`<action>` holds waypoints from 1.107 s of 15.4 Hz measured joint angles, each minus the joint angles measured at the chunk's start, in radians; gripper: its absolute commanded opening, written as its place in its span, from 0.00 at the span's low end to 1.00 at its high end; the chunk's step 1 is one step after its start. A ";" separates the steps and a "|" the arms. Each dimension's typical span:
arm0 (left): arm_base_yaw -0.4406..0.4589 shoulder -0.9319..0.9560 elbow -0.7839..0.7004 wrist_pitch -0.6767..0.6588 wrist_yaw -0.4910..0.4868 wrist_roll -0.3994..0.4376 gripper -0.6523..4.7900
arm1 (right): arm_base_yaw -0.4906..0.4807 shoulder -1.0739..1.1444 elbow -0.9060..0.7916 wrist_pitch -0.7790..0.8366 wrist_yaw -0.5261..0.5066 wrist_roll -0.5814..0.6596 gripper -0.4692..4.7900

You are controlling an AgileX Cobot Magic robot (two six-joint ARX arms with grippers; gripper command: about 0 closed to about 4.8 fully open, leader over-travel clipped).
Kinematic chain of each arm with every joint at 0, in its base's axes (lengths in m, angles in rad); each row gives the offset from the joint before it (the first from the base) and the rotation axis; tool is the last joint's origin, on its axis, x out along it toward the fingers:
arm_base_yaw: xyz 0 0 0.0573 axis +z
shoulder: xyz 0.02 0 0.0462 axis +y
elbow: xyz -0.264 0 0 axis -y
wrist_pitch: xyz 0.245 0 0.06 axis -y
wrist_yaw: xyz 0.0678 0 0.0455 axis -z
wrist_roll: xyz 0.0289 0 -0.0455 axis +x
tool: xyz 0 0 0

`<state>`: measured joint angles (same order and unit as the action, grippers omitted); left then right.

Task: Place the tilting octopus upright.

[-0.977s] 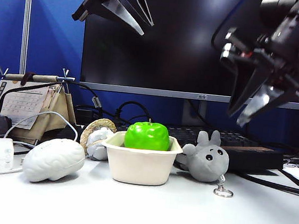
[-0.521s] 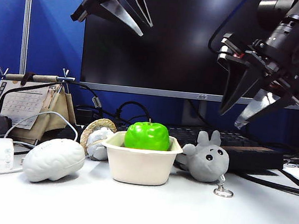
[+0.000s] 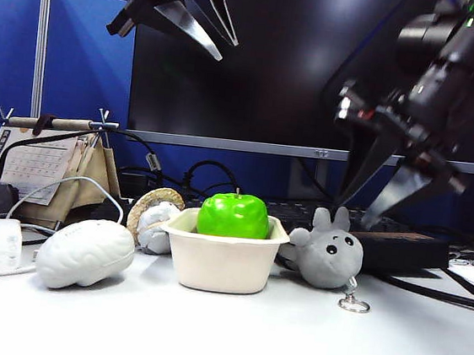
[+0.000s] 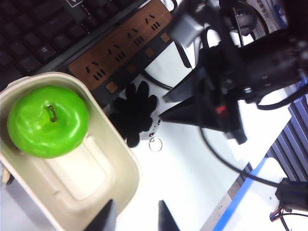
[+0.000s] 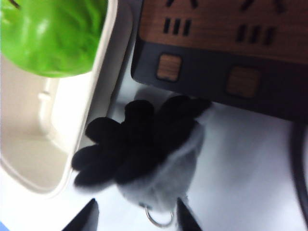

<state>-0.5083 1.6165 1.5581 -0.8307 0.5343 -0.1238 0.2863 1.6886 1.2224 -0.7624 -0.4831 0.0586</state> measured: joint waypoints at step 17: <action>0.001 0.000 0.000 -0.001 0.000 0.000 0.34 | 0.012 0.024 0.000 0.116 -0.006 0.058 0.35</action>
<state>-0.5076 1.6165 1.5581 -0.8314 0.5339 -0.1238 0.2985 1.7126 1.2224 -0.6464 -0.4896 0.1162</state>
